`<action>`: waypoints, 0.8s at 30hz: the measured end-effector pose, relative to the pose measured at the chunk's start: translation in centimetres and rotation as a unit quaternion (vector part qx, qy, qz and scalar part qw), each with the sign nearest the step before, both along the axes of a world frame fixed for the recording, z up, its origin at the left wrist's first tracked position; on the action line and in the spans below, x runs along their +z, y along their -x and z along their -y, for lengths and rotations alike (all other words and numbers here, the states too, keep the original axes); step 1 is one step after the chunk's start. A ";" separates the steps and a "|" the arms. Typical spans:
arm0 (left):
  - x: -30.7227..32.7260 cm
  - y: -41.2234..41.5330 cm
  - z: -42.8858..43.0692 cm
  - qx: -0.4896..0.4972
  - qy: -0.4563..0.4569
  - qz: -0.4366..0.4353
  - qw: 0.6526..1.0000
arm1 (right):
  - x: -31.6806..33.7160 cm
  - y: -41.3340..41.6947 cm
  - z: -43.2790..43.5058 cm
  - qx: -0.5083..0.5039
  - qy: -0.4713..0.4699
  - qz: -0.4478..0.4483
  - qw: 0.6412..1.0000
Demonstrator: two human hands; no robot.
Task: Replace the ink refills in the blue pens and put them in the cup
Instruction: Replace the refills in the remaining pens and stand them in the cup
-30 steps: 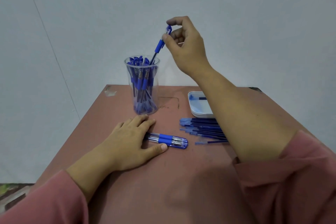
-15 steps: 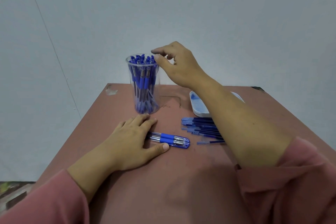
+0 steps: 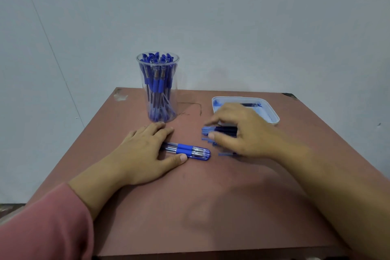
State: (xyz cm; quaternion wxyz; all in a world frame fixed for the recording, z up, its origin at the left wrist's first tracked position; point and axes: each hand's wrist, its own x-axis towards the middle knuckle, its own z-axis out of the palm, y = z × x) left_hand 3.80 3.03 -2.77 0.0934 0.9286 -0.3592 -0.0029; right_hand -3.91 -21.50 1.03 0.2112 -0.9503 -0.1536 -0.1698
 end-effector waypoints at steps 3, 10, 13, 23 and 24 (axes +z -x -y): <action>-0.1 0.0 0.1 0.004 0.003 0.003 1.000 | -1.3 1.3 -0.1 0.013 0.032 -0.048 0.998; -0.4 0.2 0.4 0.017 0.009 0.013 1.000 | -2.2 0.5 -2.0 -0.029 0.151 -0.027 0.988; -0.4 0.2 0.6 0.023 0.015 0.010 1.000 | -2.2 0.4 -2.4 -0.045 0.133 -0.026 0.990; 0.3 0.7 0.7 -0.011 0.055 0.076 0.996 | -1.8 0.3 -1.4 -0.056 -0.042 0.004 0.998; 0.5 0.7 0.8 -0.030 0.080 0.104 0.991 | -1.6 0.3 -1.2 -0.059 -0.060 0.005 0.996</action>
